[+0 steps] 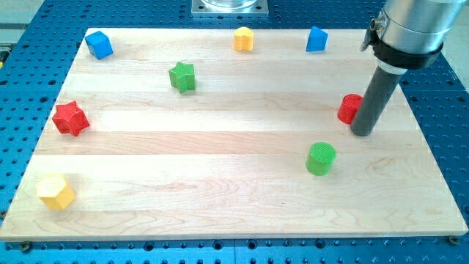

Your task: Push the green circle vertically below the green star

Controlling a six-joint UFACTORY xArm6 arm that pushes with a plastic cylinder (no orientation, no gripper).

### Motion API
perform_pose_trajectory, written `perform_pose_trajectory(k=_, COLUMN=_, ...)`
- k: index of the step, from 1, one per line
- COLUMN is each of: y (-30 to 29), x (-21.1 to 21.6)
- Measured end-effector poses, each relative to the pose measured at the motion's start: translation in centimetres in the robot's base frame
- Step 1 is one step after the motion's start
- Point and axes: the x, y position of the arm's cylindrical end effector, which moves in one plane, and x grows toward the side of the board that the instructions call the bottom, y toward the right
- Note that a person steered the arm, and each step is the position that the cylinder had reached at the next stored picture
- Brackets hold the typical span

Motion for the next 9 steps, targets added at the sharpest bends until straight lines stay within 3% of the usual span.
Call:
perform_pose_trajectory(k=3, y=-5.2, x=1.0)
perform_pose_trajectory(k=6, y=-5.2, x=1.4)
perform_pose_trajectory(k=7, y=-5.3, x=4.5)
perform_pose_trajectory(k=8, y=-10.8, x=8.2)
perform_pose_trajectory(k=9, y=-8.1, x=9.0)
